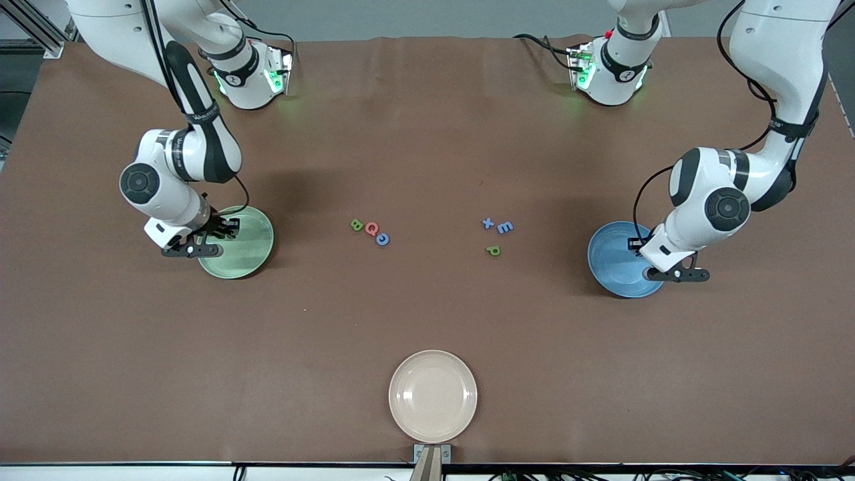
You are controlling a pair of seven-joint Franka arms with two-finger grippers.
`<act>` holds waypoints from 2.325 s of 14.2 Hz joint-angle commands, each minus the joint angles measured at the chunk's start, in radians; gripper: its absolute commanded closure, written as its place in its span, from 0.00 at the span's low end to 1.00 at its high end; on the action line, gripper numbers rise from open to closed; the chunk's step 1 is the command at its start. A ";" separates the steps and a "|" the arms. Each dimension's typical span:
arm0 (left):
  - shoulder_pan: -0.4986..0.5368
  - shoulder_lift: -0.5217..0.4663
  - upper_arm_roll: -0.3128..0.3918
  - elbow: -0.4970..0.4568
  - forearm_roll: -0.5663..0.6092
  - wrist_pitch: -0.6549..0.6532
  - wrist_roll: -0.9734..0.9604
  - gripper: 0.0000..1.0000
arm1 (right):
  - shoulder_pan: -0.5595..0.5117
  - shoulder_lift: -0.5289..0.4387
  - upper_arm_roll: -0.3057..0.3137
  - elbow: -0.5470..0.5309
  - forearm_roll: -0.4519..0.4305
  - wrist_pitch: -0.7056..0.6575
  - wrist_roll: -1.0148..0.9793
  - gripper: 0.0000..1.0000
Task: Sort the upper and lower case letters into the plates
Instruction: 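Release the N and reach the green B while the left gripper reaches the a, then grasp the green B with the right gripper while the left gripper grasps the a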
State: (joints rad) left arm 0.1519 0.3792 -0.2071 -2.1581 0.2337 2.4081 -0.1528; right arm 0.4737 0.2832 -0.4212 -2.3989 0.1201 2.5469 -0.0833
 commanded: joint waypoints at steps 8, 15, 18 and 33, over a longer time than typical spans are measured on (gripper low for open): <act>0.031 0.046 -0.009 -0.005 0.056 0.051 0.007 0.80 | 0.106 -0.044 0.015 0.050 0.015 -0.108 0.202 0.00; 0.021 -0.017 -0.121 0.061 0.055 -0.065 -0.112 0.00 | 0.433 0.034 0.013 0.089 0.018 0.016 0.744 0.00; 0.014 -0.007 -0.240 0.108 0.053 -0.099 -0.354 0.00 | 0.534 0.121 0.013 0.092 0.018 0.143 0.974 0.00; -0.318 0.285 -0.273 0.337 0.076 -0.055 -0.804 0.00 | 0.612 0.223 0.044 0.181 0.018 0.138 1.260 0.05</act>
State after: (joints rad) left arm -0.1551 0.6385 -0.4851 -1.8401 0.2738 2.3380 -0.9206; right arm 1.0580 0.4995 -0.3807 -2.2221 0.1308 2.7078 1.1407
